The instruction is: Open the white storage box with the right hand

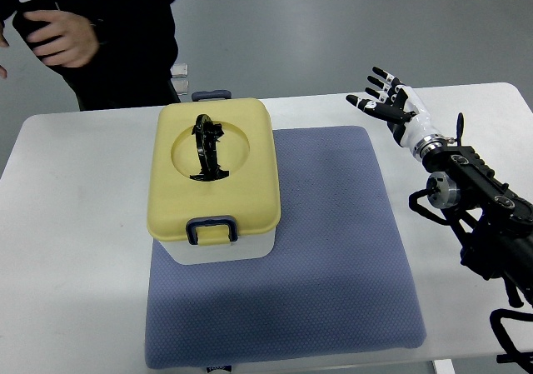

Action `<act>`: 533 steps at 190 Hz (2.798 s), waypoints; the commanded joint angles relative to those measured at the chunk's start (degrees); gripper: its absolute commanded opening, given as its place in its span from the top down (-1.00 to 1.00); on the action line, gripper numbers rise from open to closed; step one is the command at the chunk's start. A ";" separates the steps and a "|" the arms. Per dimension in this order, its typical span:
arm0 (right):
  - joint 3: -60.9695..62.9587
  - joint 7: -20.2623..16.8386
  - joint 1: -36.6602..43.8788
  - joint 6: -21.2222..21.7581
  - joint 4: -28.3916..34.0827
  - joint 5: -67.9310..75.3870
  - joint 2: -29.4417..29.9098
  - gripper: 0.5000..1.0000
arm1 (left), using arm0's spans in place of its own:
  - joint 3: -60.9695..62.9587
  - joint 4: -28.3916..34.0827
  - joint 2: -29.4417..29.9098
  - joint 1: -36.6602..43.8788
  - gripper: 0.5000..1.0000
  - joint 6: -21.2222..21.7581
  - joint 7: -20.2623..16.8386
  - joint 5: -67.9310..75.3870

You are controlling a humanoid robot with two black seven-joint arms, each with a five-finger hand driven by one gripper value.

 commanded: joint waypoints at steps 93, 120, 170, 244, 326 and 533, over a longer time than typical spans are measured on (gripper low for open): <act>-1.05 0.00 0.16 0.00 0.00 -0.81 -0.60 -0.68 | -0.07 0.00 0.00 0.00 -1.00 0.00 0.00 -0.12; -1.23 0.00 0.16 0.00 0.00 -0.90 -0.68 -0.68 | -0.07 0.00 0.00 0.00 -1.00 0.00 0.00 -0.03; -1.23 0.00 0.34 0.00 0.00 -0.90 -0.86 -0.68 | 0.01 0.00 0.00 0.00 -1.00 0.00 0.00 -0.03; -3.08 0.09 1.31 0.00 0.08 -2.57 -2.44 -0.68 | 0.01 0.09 0.00 0.09 -1.00 0.00 0.00 -0.12; -10.28 1.23 8.86 0.17 1.14 -3.54 -7.72 -0.68 | 0.01 0.00 0.00 0.09 -1.00 0.00 0.00 -0.12; -52.29 25.95 47.62 13.27 3.69 -24.98 -6.66 -0.67 | 0.01 0.09 0.00 0.09 -1.00 0.00 0.00 -0.12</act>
